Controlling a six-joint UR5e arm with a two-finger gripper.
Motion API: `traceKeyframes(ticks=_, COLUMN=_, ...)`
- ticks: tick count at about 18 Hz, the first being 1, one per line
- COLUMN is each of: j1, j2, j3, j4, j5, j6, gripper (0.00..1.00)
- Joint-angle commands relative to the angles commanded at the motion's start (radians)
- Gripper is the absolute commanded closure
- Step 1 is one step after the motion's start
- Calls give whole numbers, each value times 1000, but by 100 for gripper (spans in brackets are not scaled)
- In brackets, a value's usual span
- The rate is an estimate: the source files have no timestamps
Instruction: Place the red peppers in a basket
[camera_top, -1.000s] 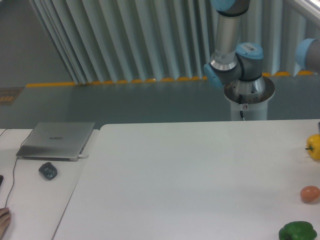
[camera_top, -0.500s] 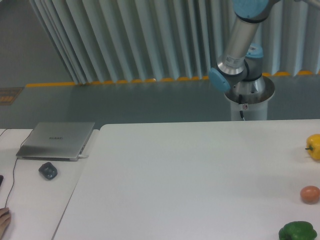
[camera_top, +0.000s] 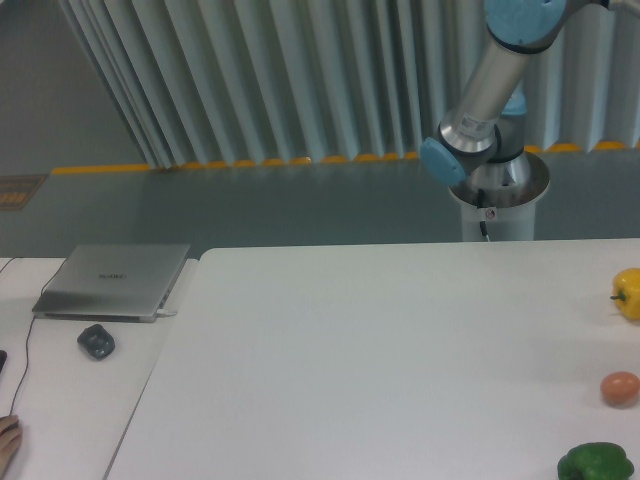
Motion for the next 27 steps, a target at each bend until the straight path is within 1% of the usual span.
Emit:
traceKeyframes(ticks=1, j1=0, j2=11, j3=-3, j4=-5, j5=0, j6=0, gripper=0)
traceKeyframes(ticks=4, j1=-5, j2=60, j3=-40, j4=-8, j5=8, j6=29, gripper=0)
traceKeyframes(ticks=5, j1=-12, j2=69, j3=-43, j4=-9, j5=6, j6=29, gripper=0)
traceKeyframes(ticks=6, j1=-41, j2=86, j3=-61, j4=-9, j5=5, j6=23, gripper=0)
traceKeyframes(ticks=7, j1=-78, j2=107, j3=-78, j4=-27, j5=11, j6=9, gripper=0)
traceKeyframes(ticks=8, j1=-93, j2=117, j3=-83, j4=-60, j5=11, j6=-7, gripper=0)
traceKeyframes(ticks=9, j1=-125, j2=141, j3=-83, j4=-110, j5=12, j6=-29, gripper=0)
traceKeyframes(ticks=10, j1=-147, j2=156, j3=-83, j4=-145, j5=12, j6=-29, gripper=0)
traceKeyframes(ticks=12, j1=-176, j2=178, j3=-83, j4=-196, j5=11, j6=-25, gripper=0)
traceKeyframes(ticks=14, j1=-202, j2=195, j3=-83, j4=-222, j5=11, j6=-20, gripper=0)
traceKeyframes(ticks=15, j1=-227, j2=218, j3=-83, j4=-250, j5=11, j6=-20, gripper=0)
traceKeyframes(ticks=16, j1=-238, j2=229, j3=-84, j4=-268, j5=11, j6=-20, gripper=0)
traceKeyframes(ticks=18, j1=-276, j2=241, j3=-84, j4=-299, j5=15, j6=-29, gripper=0)
traceKeyframes(ticks=21, j1=-288, j2=253, j3=-83, j4=-328, j5=25, j6=-29, gripper=0)
traceKeyframes(ticks=24, j1=-313, j2=244, j3=-84, j4=-325, j5=29, j6=-29, gripper=0)
traceKeyframes(ticks=27, j1=-316, j2=238, j3=-81, j4=-324, j5=80, j6=-31, gripper=0)
